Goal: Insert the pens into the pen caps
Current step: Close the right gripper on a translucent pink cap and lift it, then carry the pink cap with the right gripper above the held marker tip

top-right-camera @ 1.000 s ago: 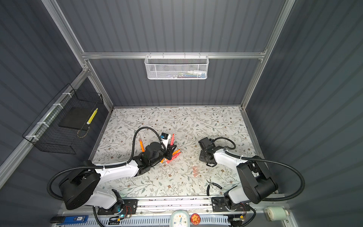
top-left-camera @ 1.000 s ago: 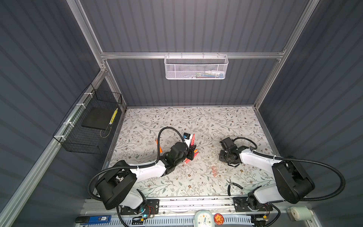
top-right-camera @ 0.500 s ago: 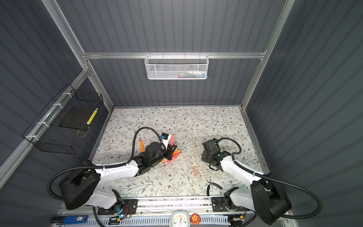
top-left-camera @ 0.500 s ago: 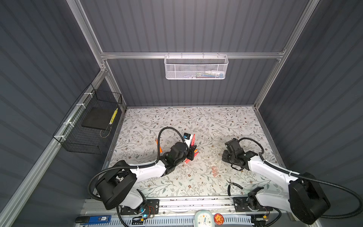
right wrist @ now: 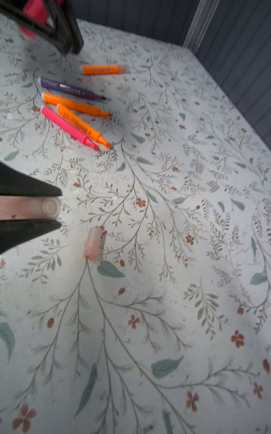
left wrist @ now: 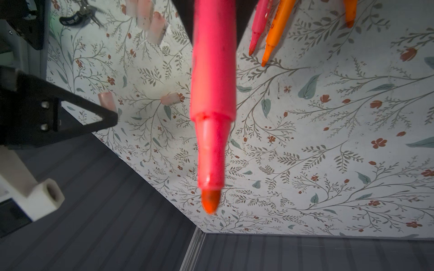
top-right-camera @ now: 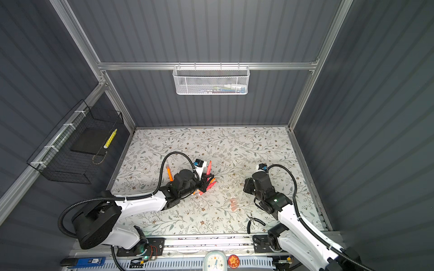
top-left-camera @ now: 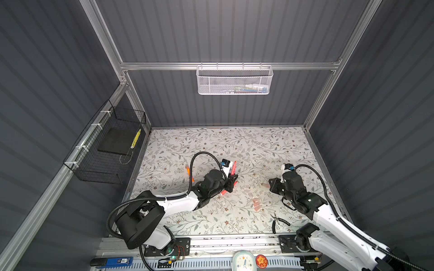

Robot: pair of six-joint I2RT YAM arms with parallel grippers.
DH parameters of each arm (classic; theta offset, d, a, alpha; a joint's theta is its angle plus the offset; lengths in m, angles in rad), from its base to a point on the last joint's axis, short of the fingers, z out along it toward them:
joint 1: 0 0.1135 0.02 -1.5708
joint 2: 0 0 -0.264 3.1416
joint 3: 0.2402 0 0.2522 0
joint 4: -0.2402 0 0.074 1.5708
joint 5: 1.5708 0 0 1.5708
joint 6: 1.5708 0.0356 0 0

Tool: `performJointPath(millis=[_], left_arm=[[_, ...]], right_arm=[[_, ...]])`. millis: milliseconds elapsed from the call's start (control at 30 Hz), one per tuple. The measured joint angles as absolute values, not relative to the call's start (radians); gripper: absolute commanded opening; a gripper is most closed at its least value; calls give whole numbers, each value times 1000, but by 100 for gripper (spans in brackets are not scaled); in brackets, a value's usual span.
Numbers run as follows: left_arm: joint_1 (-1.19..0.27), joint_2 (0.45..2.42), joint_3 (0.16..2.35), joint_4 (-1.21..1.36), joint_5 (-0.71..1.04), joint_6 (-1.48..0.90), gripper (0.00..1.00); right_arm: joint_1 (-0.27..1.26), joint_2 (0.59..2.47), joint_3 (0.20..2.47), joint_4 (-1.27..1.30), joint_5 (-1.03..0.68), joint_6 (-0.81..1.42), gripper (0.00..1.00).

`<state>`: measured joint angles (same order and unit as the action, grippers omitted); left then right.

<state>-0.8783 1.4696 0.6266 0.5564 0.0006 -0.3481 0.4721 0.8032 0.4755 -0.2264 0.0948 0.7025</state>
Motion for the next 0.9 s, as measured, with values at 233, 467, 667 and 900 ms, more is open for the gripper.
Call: performJointPath(millis=[233, 467, 667, 900], left_arm=[[-879, 1475, 637, 570, 70, -344, 0], [-965, 1544, 721, 550, 118, -299, 0], [-1034, 1597, 770, 512, 159, -253, 0], [-1055, 1599, 794, 477, 166, -215, 0]], right_arm=[[469, 796, 555, -76, 62, 720, 0], [463, 780, 492, 174, 17, 744, 0], [463, 757, 441, 259, 0, 740, 0], [463, 672, 378, 325, 14, 745, 0]])
